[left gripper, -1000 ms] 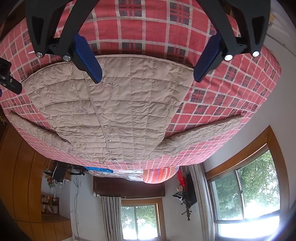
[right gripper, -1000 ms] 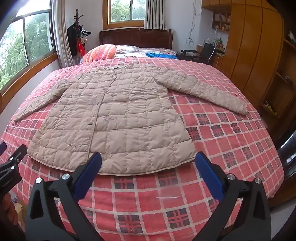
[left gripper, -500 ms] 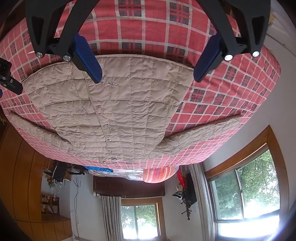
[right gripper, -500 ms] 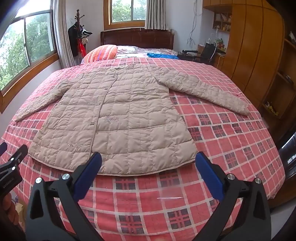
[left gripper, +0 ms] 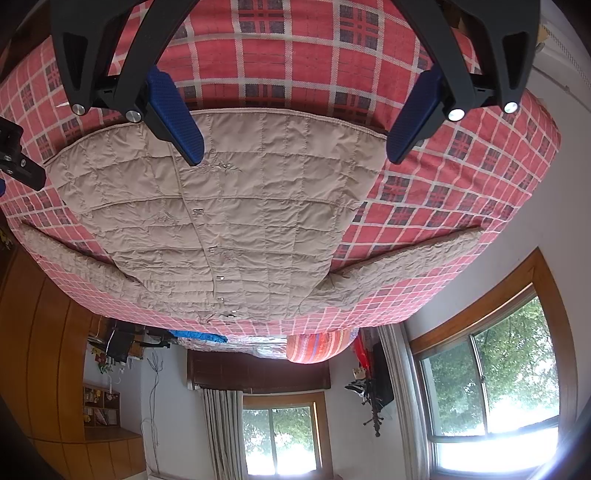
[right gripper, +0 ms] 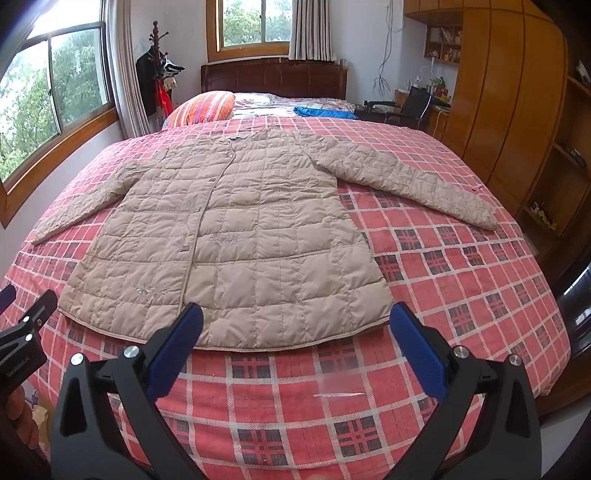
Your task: Fold large clothes
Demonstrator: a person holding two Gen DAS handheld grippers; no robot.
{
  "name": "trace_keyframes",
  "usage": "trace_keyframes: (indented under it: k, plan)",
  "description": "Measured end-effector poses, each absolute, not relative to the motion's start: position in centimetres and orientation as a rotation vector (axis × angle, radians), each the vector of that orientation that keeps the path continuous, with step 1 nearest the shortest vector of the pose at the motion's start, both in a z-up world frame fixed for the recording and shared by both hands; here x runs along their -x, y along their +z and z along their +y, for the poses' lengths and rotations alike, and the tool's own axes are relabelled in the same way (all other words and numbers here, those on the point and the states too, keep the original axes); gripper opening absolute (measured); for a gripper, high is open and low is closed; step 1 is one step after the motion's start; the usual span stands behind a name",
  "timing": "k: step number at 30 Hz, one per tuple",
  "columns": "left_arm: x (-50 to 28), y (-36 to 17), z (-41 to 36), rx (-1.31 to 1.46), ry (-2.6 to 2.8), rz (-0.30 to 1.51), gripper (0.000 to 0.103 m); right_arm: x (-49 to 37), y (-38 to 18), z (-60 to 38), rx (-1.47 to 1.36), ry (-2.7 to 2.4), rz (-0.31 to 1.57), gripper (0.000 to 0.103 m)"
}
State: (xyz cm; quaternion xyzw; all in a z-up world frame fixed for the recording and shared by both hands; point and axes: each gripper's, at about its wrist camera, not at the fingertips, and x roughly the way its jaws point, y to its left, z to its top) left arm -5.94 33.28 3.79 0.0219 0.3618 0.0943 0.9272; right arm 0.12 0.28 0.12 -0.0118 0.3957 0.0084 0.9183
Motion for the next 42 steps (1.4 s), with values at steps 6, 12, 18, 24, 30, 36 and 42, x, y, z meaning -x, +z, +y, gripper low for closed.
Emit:
trace_keyframes:
  k: [6,12,18,24,30,36,42]
  plan:
    - [5.79,3.92,33.09,-0.044,0.191,0.743,0.099,-0.06,0.12,0.50,0.022,0.018,0.814,0.101]
    - [5.99,3.91,33.10,-0.043,0.192,0.741,0.099,-0.22,0.24,0.88,0.023,0.018,0.811,0.101]
    - [6.00,3.90,33.15,-0.043,0.192,0.741,0.099,-0.04,0.25,0.65,0.019,0.019,0.812,0.101]
    - [5.95,3.85,33.22,-0.043,0.192,0.741,0.099,-0.02,0.32,0.88,0.017,0.019,0.812,0.101]
    - [6.07,3.80,33.06,-0.042,0.190,0.743,0.099,-0.04,0.23,1.19,0.016,0.021,0.808,0.101]
    - [6.07,3.69,33.07,-0.040,0.189,0.744,0.099,0.04,0.17,1.26,0.013,0.025,0.808,0.101]
    - [6.10,3.61,33.08,-0.039,0.188,0.745,0.099,0.05,0.18,1.27,0.013,0.026,0.807,0.101]
